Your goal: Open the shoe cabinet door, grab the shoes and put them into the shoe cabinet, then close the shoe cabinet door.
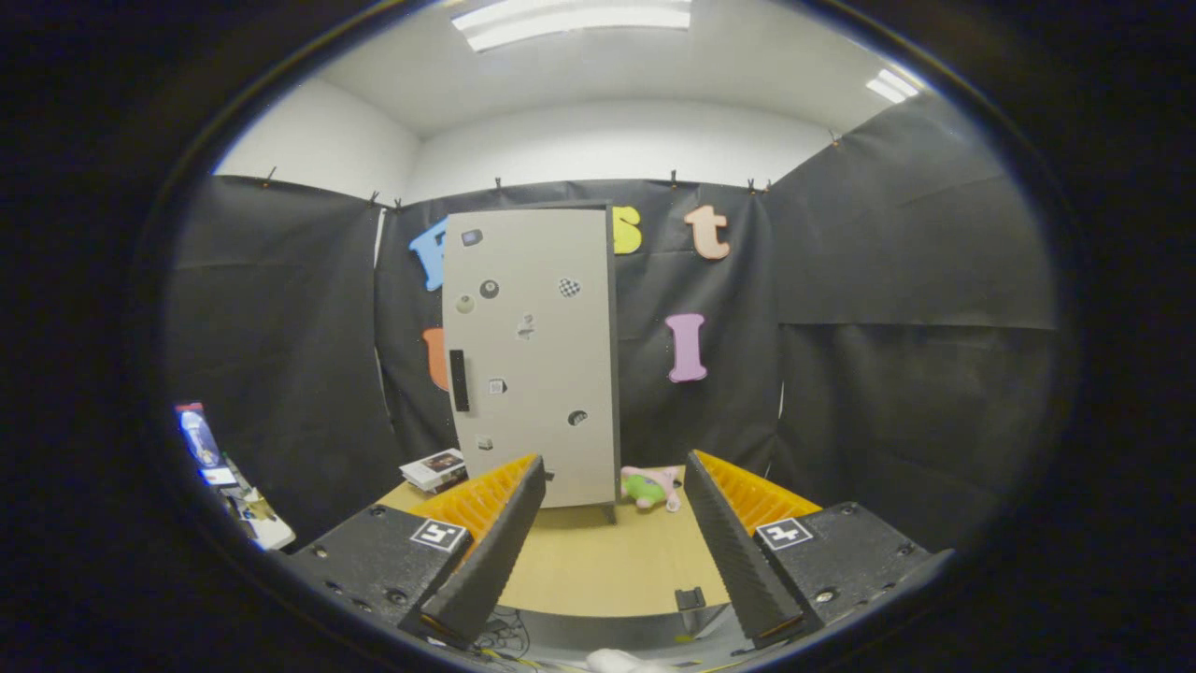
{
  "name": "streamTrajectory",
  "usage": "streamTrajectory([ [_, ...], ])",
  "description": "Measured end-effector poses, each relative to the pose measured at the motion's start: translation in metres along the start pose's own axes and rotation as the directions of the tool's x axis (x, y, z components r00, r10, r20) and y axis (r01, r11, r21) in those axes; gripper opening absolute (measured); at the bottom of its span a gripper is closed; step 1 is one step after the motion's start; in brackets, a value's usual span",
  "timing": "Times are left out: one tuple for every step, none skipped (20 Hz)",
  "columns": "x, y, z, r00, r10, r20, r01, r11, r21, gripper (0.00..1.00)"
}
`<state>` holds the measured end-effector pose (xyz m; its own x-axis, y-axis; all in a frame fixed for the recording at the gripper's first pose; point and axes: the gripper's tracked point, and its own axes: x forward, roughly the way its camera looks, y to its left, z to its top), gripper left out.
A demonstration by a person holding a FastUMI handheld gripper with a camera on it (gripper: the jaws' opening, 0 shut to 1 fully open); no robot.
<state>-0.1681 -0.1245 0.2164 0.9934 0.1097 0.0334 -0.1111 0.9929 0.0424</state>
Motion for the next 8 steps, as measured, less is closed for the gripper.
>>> streamTrajectory([
  [-0.002, -0.001, 0.0, 1.0, 0.0, 0.002, 0.0, 1.0, -0.004, 0.98],
  [-0.006, -0.001, 0.001, 1.0, -0.001, 0.005, 0.001, 1.0, -0.006, 0.97],
  [-0.008, 0.0, 0.003, 1.0, 0.003, 0.011, -0.003, 1.0, -0.008, 0.98],
  [-0.01, 0.001, 0.005, 1.0, 0.004, 0.015, -0.004, 1.0, -0.009, 0.98],
  [-0.012, 0.001, 0.006, 1.0, 0.005, 0.02, -0.005, 1.0, -0.007, 0.98],
  [-0.013, 0.001, 0.007, 1.0, 0.004, 0.022, -0.004, 1.0, -0.001, 0.98],
  [-0.014, 0.002, 0.007, 1.0, 0.002, 0.026, -0.002, 1.0, 0.005, 0.98],
  [-0.014, 0.003, 0.008, 1.0, 0.0, 0.026, 0.0, 1.0, 0.008, 0.98],
])
